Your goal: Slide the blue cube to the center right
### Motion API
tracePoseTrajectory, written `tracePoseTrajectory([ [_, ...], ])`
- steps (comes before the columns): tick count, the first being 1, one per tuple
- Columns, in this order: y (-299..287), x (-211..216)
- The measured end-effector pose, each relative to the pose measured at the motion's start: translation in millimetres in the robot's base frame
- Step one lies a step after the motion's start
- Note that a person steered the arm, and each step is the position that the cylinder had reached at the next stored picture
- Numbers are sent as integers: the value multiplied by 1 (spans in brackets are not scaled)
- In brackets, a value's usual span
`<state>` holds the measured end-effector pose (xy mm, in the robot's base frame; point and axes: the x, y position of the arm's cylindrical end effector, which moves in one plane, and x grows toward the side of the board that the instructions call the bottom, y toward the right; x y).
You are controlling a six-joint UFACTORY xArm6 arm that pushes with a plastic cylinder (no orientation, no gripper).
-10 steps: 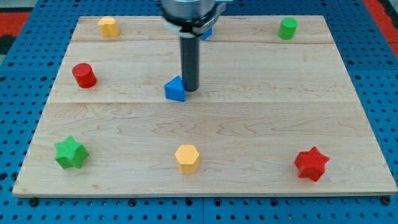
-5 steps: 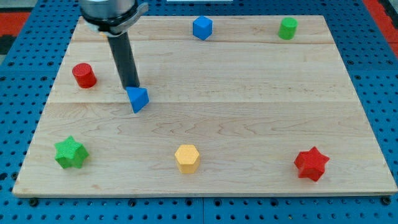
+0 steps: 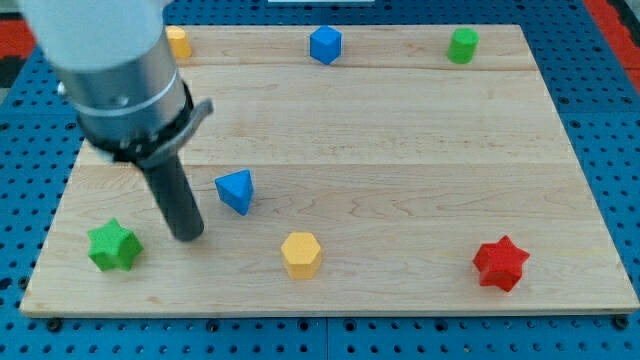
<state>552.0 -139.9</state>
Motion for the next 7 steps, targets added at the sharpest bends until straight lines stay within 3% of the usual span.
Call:
tracePoseTrajectory([
  [1, 12, 55],
  [4, 164, -5],
  [7, 282, -2],
])
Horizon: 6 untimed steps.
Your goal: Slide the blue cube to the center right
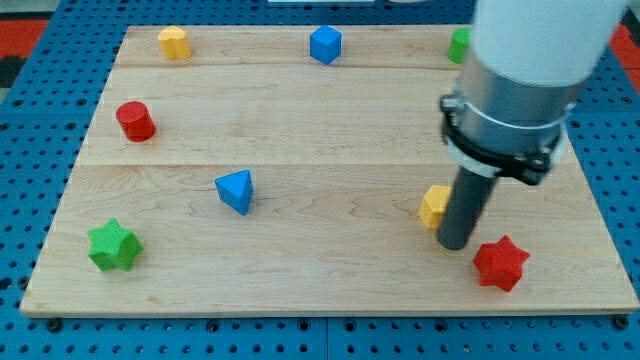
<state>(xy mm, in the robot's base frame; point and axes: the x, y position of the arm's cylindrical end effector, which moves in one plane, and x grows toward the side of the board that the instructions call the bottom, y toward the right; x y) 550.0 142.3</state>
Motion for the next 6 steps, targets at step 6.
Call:
tracePoseTrajectory([
  [6, -71, -39],
])
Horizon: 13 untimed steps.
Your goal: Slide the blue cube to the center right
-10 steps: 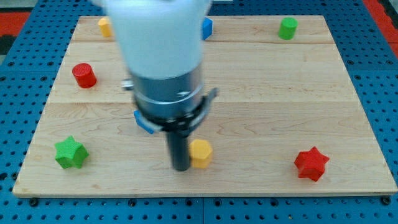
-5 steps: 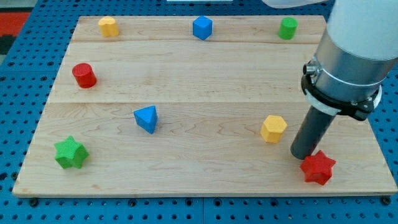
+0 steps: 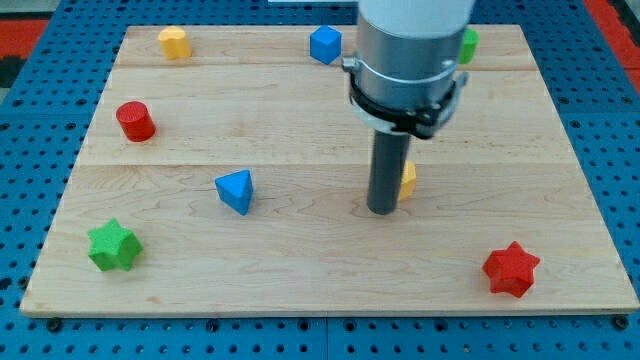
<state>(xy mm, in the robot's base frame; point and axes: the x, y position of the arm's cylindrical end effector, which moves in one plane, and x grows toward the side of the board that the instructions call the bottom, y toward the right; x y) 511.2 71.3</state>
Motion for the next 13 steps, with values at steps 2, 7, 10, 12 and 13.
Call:
tracePoseTrajectory([
  [2, 7, -55],
  [7, -53, -151],
  [10, -191, -287],
  [12, -110, -296],
  [13, -16, -295],
])
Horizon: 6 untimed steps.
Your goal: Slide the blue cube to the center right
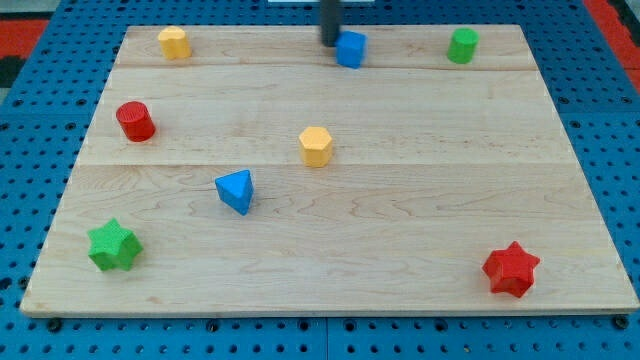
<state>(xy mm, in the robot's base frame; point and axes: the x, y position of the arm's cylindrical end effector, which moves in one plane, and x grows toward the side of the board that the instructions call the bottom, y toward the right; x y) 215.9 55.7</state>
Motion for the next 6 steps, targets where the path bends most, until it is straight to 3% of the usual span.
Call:
tracePoseTrajectory([
  [2, 65, 14],
  [4, -21, 8],
  [6, 19, 31],
])
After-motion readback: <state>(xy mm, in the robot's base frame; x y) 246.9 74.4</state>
